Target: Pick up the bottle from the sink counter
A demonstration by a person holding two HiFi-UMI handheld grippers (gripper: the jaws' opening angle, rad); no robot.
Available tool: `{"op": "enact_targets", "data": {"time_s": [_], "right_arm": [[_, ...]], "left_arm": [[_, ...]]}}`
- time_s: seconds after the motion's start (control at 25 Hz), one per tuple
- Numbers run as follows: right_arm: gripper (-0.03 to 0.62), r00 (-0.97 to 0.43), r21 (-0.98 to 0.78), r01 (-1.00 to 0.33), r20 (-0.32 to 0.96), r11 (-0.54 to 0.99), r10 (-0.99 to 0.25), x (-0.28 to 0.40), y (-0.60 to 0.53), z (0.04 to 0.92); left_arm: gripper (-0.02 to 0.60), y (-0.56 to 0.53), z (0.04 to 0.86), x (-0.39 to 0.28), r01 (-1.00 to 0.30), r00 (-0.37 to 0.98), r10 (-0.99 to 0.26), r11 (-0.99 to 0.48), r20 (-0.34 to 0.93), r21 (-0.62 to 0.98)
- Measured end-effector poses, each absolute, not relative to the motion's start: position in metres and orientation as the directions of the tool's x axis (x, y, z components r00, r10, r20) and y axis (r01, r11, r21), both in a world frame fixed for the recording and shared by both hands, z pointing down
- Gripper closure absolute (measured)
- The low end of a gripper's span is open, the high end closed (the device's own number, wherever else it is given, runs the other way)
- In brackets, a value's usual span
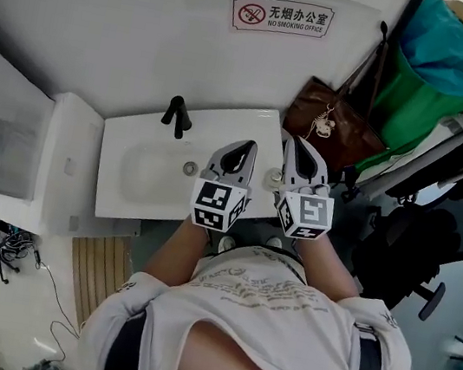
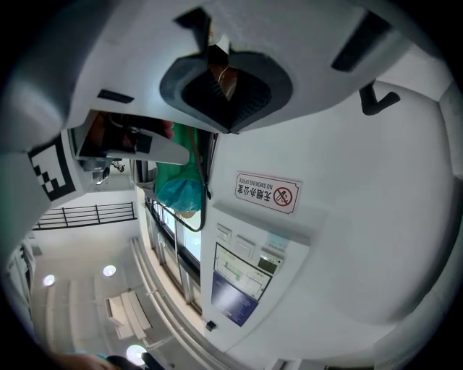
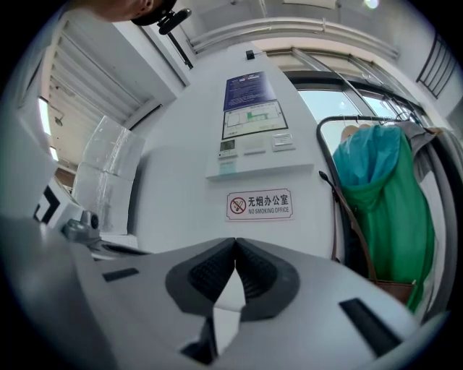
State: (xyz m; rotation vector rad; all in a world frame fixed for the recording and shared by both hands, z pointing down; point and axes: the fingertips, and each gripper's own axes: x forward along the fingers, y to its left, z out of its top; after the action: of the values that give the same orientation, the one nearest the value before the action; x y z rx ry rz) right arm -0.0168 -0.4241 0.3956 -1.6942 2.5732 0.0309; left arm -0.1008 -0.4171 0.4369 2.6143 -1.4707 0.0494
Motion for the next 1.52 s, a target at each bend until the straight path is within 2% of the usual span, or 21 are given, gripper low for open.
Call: {"op": "enact_targets", "data": {"time_s": [0.28,0.44,0.64,0.68,0.76,0.8,1.04,1.52], "right_arm": [[0.569,-0.449,-0.034,-0.893,-0.004,0.449,-0.894,-0.008,-0.428,0.417],[0.569,-0.462,-0.106,-0.883,0.030,0.457,-0.886,0.001,-0.431,0.431],[0.569,-0.447,-0.113,-0.891,0.036,0.441,-0.894,0.015,-0.429,0.437],[0.569,-0.441,-0.113,-0.893,0.035,0.435,-0.897,0.018,-0.429,0.437],[0.569,-0.428,-0.112,-0.900,0.039,0.421,-0.903,0.024,-0.428,0.439],[0.569,-0.420,-0.112,-0.903,0.043,0.414,-0.906,0.027,-0.427,0.441],[0.569,-0.369,-0.104,-0.926,0.060,0.362,-0.927,0.049,-0.425,0.446],[0.569,-0.241,-0.068,-0.970,0.087,0.235,-0.967,0.109,-0.416,0.448]], "left_arm": [[0.560,-0.418,0.480,-0.105,-0.841,0.540,-0.834,-0.538,0.117,0.049],[0.560,-0.421,0.500,-0.106,-0.836,0.548,-0.826,-0.541,0.131,0.087],[0.557,-0.417,0.531,-0.088,-0.797,0.603,-0.774,-0.596,0.191,0.101],[0.531,-0.416,0.538,-0.081,-0.777,0.627,-0.750,-0.622,0.208,0.098],[0.324,-0.410,0.553,-0.063,-0.720,0.686,-0.683,-0.688,0.252,0.095],[0.292,-0.407,0.561,-0.054,-0.693,0.707,-0.651,-0.715,0.276,0.088],[0.257,-0.403,0.601,-0.030,-0.650,0.725,-0.598,-0.758,0.340,0.054],[0.252,-0.411,0.658,-0.003,-0.605,0.741,-0.527,-0.793,0.416,0.072]]}}
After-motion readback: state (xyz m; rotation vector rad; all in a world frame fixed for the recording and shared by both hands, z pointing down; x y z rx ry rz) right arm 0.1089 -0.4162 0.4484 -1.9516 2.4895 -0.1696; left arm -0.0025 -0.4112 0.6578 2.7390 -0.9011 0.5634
